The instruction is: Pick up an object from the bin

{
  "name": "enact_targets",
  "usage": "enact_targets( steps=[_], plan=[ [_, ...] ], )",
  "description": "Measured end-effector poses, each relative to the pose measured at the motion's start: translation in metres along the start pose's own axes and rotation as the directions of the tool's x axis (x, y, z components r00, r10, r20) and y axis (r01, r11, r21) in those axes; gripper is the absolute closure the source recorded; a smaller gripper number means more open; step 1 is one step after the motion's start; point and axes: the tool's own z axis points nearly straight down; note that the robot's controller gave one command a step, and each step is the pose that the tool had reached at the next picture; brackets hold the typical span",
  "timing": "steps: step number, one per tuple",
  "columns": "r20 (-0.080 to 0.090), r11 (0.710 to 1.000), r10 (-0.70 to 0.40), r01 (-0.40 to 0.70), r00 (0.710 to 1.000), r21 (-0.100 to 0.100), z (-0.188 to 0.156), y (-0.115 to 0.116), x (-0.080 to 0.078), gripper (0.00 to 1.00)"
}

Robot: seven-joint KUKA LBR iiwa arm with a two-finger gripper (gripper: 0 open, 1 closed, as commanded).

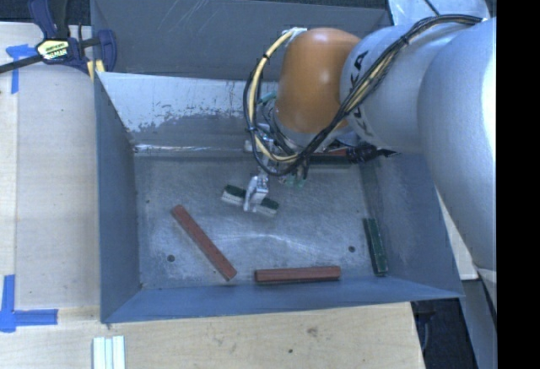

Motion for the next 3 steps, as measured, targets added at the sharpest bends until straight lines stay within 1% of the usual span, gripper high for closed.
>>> enact_targets(
  steps=[1, 2, 3],
  plan=[
    [0.003, 1.0, -0.017, 0.017, 1.0, 0.001, 0.0279, 0.0046, 0.0, 0.0],
    [0.031, 0.999, 0.041, -0.041, 0.999, -0.009, 0.0222, 0.0006, -0.0075, 1.0],
    [0.031, 0.999, 0.041, -0.041, 0.999, -0.009, 0.0222, 0.0006, -0.0074, 1.0]
  ],
)
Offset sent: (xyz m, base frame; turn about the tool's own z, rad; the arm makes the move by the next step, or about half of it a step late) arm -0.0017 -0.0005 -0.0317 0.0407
